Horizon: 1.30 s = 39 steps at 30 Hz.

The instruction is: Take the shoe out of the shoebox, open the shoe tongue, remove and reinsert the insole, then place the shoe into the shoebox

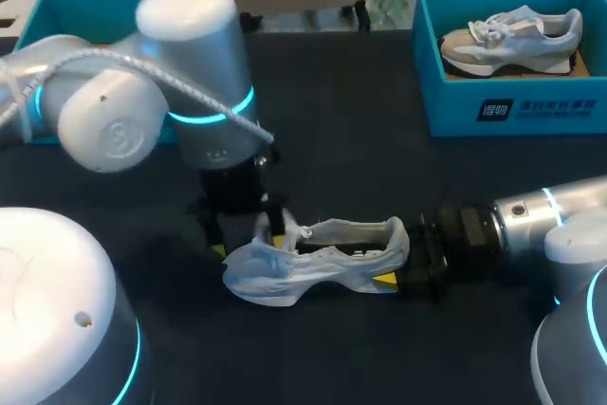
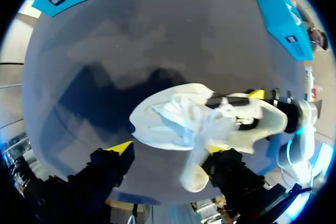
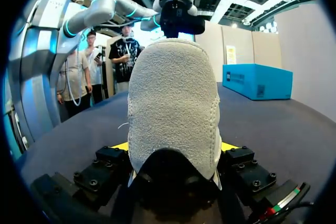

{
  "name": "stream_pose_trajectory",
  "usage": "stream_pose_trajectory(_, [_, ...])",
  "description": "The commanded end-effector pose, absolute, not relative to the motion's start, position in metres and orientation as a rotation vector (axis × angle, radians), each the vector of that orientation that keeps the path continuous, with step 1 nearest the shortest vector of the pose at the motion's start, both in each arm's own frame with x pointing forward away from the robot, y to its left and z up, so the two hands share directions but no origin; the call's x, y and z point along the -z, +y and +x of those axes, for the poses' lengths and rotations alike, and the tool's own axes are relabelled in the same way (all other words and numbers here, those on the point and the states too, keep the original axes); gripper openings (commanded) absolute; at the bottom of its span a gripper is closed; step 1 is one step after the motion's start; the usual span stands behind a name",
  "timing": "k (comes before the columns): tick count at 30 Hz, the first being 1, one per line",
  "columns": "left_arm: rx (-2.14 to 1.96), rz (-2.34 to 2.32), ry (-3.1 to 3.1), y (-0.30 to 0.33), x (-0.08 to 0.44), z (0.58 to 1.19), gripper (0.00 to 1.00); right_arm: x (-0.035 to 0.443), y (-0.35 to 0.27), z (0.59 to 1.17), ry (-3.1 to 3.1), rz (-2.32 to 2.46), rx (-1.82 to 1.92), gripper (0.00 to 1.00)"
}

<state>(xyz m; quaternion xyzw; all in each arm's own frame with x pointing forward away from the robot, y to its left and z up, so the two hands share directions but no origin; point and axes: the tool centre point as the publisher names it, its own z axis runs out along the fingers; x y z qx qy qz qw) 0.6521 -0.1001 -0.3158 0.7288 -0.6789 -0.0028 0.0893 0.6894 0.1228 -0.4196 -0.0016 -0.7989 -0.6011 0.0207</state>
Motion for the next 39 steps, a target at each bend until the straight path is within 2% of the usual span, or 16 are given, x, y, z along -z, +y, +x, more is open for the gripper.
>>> stream_pose_trajectory(1, [-0.161, 2.053, -2.013, -0.101, 0.266, 0.655, 0.98, 0.421, 0.122, 0.69, -2.479, -0.006, 1.862, 0.0])
stream_pose_trajectory(5, [-0.215, 1.921, -2.115, -0.126, 0.238, 0.662, 0.93, 0.421, 0.122, 0.69, -2.479, -0.006, 1.862, 0.0])
stream_pose_trajectory(7, [-0.226, 1.862, -2.171, -0.137, 0.23, 0.665, 0.84, 0.421, 0.122, 0.69, -2.479, -0.006, 1.862, 0.0])
stream_pose_trajectory(10, [-0.213, 1.764, -2.263, -0.149, 0.223, 0.667, 0.49, 0.421, 0.122, 0.69, -2.479, -0.006, 1.862, 0.0])
stream_pose_trajectory(12, [-0.197, 1.684, -2.34, -0.155, 0.218, 0.668, 0.35, 0.421, 0.122, 0.69, -2.479, -0.006, 1.862, 0.0])
stream_pose_trajectory(13, [-0.187, 1.633, -2.389, -0.157, 0.217, 0.668, 0.24, 0.421, 0.122, 0.69, -2.479, -0.006, 1.862, 0.0])
stream_pose_trajectory(14, [-0.186, 1.593, -2.424, -0.159, 0.216, 0.668, 0.0, 0.421, 0.122, 0.69, -2.479, -0.006, 1.862, 0.0])
stream_pose_trajectory(17, [-0.145, 1.411, -2.579, -0.164, 0.214, 0.67, 0.0, 0.421, 0.122, 0.69, -2.479, -0.006, 1.862, 0.0])
stream_pose_trajectory(21, [0.102, 0.937, -2.828, -0.164, 0.212, 0.674, 0.0, 0.421, 0.122, 0.69, -2.479, -0.006, 1.862, 0.0])
stream_pose_trajectory(31, [0.102, 0.937, -2.828, -0.164, 0.212, 0.674, 0.0, 0.421, 0.122, 0.69, -2.479, -0.006, 1.862, 0.0])
stream_pose_trajectory(39, [-0.18, 0.367, -2.971, -0.175, 0.234, 0.67, 0.0, 0.421, 0.122, 0.69, -2.479, -0.006, 1.862, 0.0])
